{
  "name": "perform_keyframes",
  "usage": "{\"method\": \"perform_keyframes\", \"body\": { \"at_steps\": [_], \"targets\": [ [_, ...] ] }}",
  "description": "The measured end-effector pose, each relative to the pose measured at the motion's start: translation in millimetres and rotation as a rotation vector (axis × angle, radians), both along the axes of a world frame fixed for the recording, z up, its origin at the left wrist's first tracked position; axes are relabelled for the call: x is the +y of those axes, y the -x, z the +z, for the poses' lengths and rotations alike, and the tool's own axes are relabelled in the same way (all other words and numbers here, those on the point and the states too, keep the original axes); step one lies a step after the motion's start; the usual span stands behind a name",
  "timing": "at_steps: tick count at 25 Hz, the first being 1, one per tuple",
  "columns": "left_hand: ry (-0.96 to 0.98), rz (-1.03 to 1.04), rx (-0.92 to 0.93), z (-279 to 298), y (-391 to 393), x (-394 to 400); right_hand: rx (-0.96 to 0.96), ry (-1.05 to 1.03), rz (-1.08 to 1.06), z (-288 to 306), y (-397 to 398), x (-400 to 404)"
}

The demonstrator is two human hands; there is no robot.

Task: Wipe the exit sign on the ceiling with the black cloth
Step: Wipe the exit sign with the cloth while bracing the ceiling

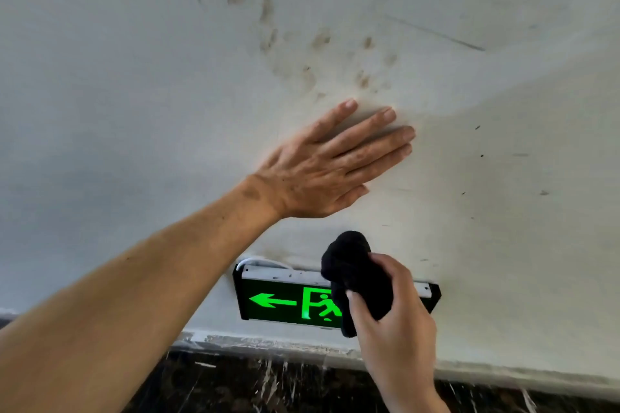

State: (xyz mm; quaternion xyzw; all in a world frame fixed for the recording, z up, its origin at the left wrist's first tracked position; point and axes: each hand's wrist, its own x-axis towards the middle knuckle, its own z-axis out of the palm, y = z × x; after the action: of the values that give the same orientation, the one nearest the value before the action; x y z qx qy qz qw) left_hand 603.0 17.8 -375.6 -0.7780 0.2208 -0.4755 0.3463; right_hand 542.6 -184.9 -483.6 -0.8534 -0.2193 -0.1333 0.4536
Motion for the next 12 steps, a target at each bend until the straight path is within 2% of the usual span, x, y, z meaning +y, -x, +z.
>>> {"method": "perform_keyframes", "body": {
  "at_steps": [3, 5, 7, 12],
  "targets": [
    [0.003, -0.004, 0.003, 1.9, 1.3, -1.8, -0.351, 0.189, 0.109, -9.7, -4.0, 35.7],
    [0.007, -0.003, 0.011, 3.7, 2.0, -3.3, -0.450, 0.287, 0.178, -12.6, -8.4, 63.4],
    [0.014, -0.001, 0.026, 4.4, 2.8, -3.9, -0.461, 0.389, 0.256, -16.2, -8.3, 88.3],
    [0.005, 0.019, 0.025, 4.9, 2.7, -4.4, -0.351, 0.673, 0.404, -33.8, 3.0, 124.9]
  ]
}}
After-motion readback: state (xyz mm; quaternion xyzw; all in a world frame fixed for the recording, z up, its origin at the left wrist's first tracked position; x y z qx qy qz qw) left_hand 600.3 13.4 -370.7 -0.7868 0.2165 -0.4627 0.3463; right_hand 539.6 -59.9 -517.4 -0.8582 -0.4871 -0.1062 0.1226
